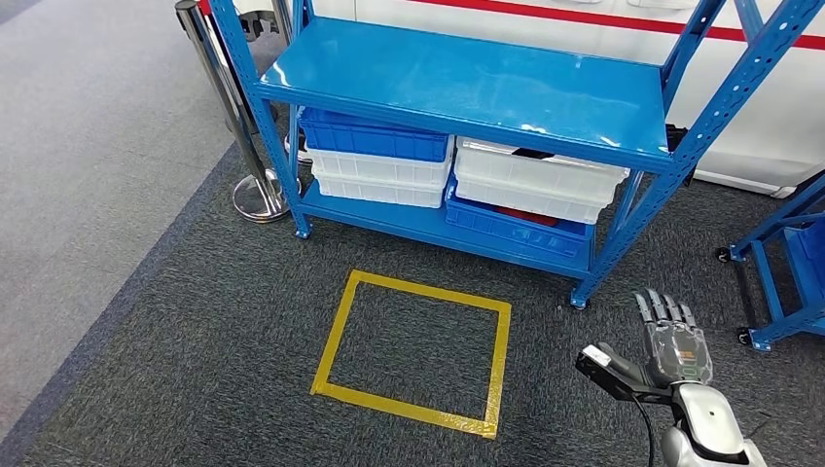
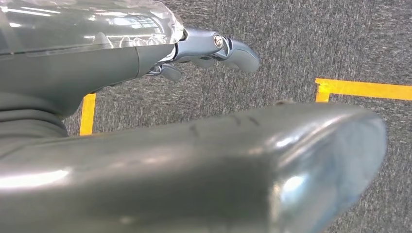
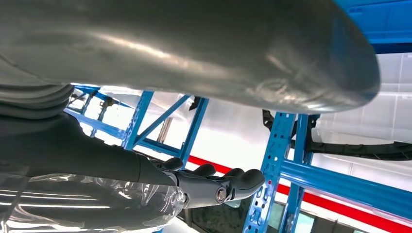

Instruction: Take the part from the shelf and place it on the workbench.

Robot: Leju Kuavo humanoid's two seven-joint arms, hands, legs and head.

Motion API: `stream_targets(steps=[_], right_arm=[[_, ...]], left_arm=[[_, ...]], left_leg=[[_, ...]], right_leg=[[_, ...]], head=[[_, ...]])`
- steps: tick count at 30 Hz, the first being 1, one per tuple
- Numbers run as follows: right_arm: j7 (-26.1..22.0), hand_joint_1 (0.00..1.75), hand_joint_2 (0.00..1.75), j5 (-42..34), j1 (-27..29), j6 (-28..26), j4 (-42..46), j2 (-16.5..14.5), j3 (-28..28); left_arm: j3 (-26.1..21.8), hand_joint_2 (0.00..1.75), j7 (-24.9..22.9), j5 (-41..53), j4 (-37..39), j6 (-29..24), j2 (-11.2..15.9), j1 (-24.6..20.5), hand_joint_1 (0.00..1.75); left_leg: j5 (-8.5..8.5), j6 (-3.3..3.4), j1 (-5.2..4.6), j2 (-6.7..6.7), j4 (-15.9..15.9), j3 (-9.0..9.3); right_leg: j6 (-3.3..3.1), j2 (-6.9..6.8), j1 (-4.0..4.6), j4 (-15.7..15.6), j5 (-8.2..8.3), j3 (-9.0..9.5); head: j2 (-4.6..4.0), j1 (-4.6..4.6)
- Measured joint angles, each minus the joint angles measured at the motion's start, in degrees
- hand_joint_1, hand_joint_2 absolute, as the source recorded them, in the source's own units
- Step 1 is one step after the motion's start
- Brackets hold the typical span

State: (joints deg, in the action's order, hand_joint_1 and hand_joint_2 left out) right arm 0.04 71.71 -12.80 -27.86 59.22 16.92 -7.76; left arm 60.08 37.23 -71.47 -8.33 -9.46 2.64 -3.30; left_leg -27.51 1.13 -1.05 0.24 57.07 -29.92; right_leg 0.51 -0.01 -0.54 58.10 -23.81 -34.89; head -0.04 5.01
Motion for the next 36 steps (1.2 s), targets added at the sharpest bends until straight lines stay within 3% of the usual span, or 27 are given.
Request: stream_targets(steps=[19, 25, 28, 30, 32, 34, 35, 36], right_arm=[[-0.6, 0.00, 0.00, -0.5, -0.9, -0.8, -1.3, 0.0, 0.0], [-2.9, 0.00, 0.00, -4.2, 1.5, -1.3, 0.9, 0.0, 0.0], [-3.2, 0.00, 0.00, -4.5, 2.7, -1.3, 2.2, -0.1, 0.0], [-2.7, 0.00, 0.00, -4.4, 3.1, -1.2, 3.1, -0.1, 0.0], [-2.3, 0.00, 0.00, -4.3, 3.8, -1.2, 4.0, 0.0, 0.0], [-2.2, 0.00, 0.00, -4.4, 4.8, -1.2, 4.5, 0.1, 0.2], [-2.1, 0.00, 0.00, -4.5, 5.3, -1.2, 4.8, 0.1, 0.3], [-2.1, 0.00, 0.00, -4.6, 5.9, -1.1, 5.2, 0.1, 0.4]], left_arm=[[0.0, 0.00, 0.0, -0.5, 0.0, 0.2, 0.0, 0.0, 0.00], [0.0, 0.00, -0.1, -0.9, 0.0, 0.2, 0.0, 0.1, 0.00], [0.0, 0.00, 0.0, -1.1, 0.0, 0.1, 0.0, 0.1, 0.00], [0.0, 0.00, 0.0, -1.2, 0.0, 0.1, -0.1, 0.1, 0.00], [0.1, 0.00, 0.0, -1.2, 0.0, 0.1, -0.2, 0.1, 0.00], [0.1, 0.00, -0.1, -1.1, 0.0, 0.1, -0.3, 0.2, 0.00], [0.2, 0.00, -0.1, -1.1, 0.0, 0.1, -0.3, 0.2, 0.00], [0.2, 0.00, -0.2, -1.1, 0.0, 0.1, -0.3, 0.3, 0.00]], left_leg=[[0.00, 0.00, 0.00, 0.00, 0.0, -0.04], [-0.01, 0.02, -0.01, -0.02, 0.0, -0.06], [0.05, 0.51, -0.27, 0.00, 0.3, -0.25], [0.69, 0.99, 0.06, 0.10, -0.5, 0.04], [1.50, 1.43, 0.52, 0.24, -1.5, 0.32], [1.80, 1.59, 0.60, 0.30, -1.6, 0.11], [1.83, 1.54, 0.62, 0.29, -1.6, -0.04], [1.82, 1.44, 0.68, 0.28, -1.4, -0.16]], right_leg=[[0.00, 0.00, 0.00, 0.0, 0.00, -0.03], [0.02, -0.02, -0.02, 0.0, 0.03, -0.05], [0.42, -0.02, -0.31, -0.3, 0.35, -0.05], [0.76, 0.02, -0.21, -0.2, 0.23, -0.08], [0.95, 0.07, -0.15, 2.6, -2.13, -1.24], [1.17, 0.09, -0.38, 9.6, -6.33, -4.20], [1.35, 0.08, -0.53, 13.2, -7.89, -5.70], [1.57, 0.06, -0.73, 15.4, -8.45, -6.50]], head=[[0.00, 0.00], [0.00, 0.00], [0.00, 0.00], [0.00, 0.00], [0.00, 0.00], [0.00, 0.00], [0.00, 0.00], [0.00, 0.00]])
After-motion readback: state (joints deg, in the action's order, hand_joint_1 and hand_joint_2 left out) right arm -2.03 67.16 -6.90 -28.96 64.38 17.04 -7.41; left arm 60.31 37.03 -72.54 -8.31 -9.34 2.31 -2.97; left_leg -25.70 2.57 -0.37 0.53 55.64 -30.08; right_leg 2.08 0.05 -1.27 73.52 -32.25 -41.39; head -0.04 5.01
